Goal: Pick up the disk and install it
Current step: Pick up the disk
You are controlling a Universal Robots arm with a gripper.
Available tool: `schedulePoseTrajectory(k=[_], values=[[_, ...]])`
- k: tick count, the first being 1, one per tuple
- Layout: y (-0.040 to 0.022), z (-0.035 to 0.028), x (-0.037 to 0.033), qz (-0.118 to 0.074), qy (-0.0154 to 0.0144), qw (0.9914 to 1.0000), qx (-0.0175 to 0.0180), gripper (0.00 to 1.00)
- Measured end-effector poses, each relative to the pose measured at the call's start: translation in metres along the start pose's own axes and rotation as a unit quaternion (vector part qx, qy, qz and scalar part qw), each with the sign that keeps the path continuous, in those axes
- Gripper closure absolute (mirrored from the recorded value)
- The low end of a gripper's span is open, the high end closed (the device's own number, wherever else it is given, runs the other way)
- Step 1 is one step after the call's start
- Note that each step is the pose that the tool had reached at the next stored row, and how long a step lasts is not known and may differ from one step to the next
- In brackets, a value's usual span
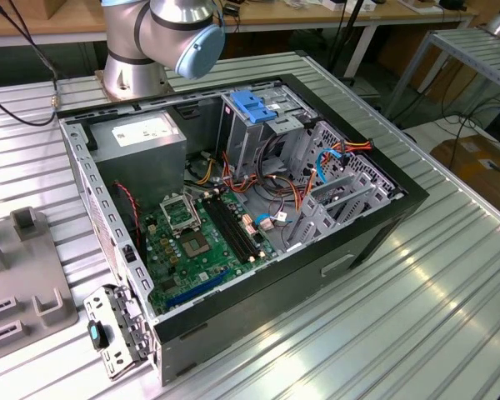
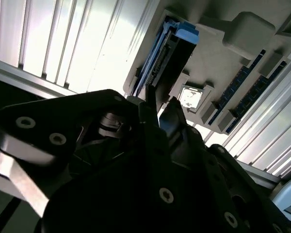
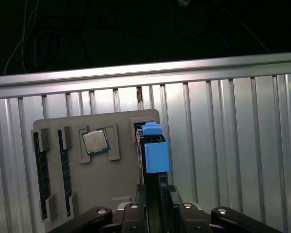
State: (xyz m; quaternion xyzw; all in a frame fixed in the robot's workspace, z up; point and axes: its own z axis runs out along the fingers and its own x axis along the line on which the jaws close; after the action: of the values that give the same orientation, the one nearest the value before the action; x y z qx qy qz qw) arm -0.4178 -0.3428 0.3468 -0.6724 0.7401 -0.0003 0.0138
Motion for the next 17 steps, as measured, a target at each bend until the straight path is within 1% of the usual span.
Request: schedulePoseTrajectory(k=[2, 3, 4, 5, 6, 7, 17], values=[[0.0, 0.0, 0.0, 0.0, 0.0, 1.0, 0.0, 0.58], [0.0, 0.0001, 0.0, 0.0, 0.0, 1.0, 0.0, 0.58], [0.0, 0.0001, 0.0, 0.0, 0.0, 1.0, 0.0, 0.52], [0.0, 0.0001, 0.0, 0.0, 0.0, 1.0, 0.0, 0.4], [0.0, 0.0001, 0.0, 0.0, 0.0, 1.0, 0.0, 0.4], [0.0, 0.0001, 0.0, 0.0, 0.0, 1.0, 0.0, 0.34], [0.0, 0.0006, 0.0, 0.0, 0.0, 1.0, 0.0, 0.34]])
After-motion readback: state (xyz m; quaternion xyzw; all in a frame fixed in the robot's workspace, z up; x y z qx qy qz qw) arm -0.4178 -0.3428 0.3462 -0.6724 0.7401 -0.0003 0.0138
